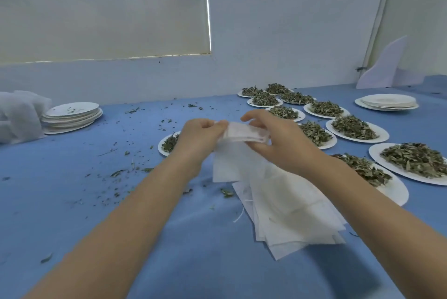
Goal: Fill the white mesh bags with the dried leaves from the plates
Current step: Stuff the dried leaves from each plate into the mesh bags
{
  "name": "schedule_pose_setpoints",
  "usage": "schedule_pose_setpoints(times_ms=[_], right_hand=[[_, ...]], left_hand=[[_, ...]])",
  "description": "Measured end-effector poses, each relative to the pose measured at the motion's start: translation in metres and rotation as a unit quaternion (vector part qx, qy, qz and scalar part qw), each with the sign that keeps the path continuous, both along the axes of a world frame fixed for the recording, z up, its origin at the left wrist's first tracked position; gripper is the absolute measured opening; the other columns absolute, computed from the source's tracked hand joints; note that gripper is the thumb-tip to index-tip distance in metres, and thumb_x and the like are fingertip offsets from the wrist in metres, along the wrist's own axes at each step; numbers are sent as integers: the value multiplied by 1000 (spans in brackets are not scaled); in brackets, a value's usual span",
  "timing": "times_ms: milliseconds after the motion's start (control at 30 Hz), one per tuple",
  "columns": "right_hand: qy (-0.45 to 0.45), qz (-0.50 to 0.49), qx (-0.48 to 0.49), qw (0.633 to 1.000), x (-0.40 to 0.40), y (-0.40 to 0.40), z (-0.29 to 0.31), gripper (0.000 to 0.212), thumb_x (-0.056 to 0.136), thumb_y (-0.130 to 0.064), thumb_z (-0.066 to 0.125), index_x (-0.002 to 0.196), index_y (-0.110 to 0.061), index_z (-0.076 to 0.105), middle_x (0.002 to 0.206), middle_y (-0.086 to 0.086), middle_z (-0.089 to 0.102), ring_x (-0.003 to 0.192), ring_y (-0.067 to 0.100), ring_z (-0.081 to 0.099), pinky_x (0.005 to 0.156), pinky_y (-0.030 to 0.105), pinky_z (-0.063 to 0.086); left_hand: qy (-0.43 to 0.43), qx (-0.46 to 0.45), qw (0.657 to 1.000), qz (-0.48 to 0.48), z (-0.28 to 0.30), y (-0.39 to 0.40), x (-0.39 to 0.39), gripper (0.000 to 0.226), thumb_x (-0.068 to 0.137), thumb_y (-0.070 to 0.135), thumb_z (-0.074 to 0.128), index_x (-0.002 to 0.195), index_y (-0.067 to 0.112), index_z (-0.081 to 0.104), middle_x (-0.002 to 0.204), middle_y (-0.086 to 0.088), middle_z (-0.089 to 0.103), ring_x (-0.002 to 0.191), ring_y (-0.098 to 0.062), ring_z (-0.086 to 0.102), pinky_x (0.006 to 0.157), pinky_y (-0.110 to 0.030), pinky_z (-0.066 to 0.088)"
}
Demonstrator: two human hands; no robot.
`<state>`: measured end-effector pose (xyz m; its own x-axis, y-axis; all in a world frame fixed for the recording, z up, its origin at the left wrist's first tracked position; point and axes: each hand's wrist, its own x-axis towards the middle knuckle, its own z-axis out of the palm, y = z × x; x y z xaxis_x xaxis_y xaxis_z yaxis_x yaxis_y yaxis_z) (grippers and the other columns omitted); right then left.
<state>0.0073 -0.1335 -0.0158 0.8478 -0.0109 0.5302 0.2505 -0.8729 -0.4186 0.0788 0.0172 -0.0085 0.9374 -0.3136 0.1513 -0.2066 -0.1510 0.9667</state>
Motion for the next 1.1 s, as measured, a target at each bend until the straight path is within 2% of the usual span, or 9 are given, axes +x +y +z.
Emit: schedule_pose_setpoints(times_ms=[100,233,333,433,567,700,800,933,1100], right_hand=[[-26,-15,9,999,21,14,10,18,95,-26,53,104,-12,62,77,-6,59,63,6,49,56,20,33],[-26,-34,79,996,54,30,19,34,93,-31,55,83,1,64,72,11,61,68,22,53,63,32,35],[-9,-2,206,979,77,37,26,29,87,-33,64,66,-13,62,60,-2,56,58,12,50,49,19,34],[-6,48,231,972,98,43,35,7,83,-29,70,88,-24,66,78,-8,66,74,9,62,64,15,48],[-83,55,102,990,123,51,47,49,80,-29,73,123,-26,52,95,-5,60,82,9,58,72,9,44],[-126,60,8,990,144,60,49,40,83,-25,70,121,-22,57,98,-1,60,90,13,55,81,26,45],[-127,61,38,989,157,65,43,33,81,-21,71,114,-20,62,88,-2,60,85,13,56,75,16,38],[-108,90,157,978,172,66,37,27,77,-18,75,101,-23,65,77,-3,62,68,0,53,65,10,41],[-88,112,174,974,188,75,39,16,78,-16,74,85,-25,63,77,2,69,62,2,57,61,14,47]], left_hand=[[22,-18,999,22,9,12,17,33,87,43,58,99,14,66,98,-1,64,90,-21,59,88,-41,47],[40,-97,993,-43,17,30,30,49,72,61,64,101,21,66,96,3,69,90,-17,66,86,-39,52],[-29,-106,994,-28,16,39,41,48,65,46,77,100,14,65,93,6,70,89,-13,67,73,-29,54],[-92,-116,987,67,18,42,58,26,80,24,71,101,14,62,96,2,70,85,-14,67,69,-29,56],[-136,-81,975,157,27,46,85,17,90,22,58,96,7,63,98,-11,67,93,-28,63,86,-49,51],[-185,-18,970,156,32,52,105,24,88,22,60,89,-2,62,89,-19,64,82,-32,61,80,-46,50],[-184,-7,974,133,34,57,116,26,86,24,62,85,-2,62,80,-14,62,71,-20,55,68,-35,44],[-187,-16,975,121,36,65,128,12,86,37,61,79,28,64,75,12,66,64,0,61,58,-16,48],[-177,-50,968,169,30,67,142,18,86,42,61,74,29,67,74,11,66,71,-7,62,71,-28,49]])
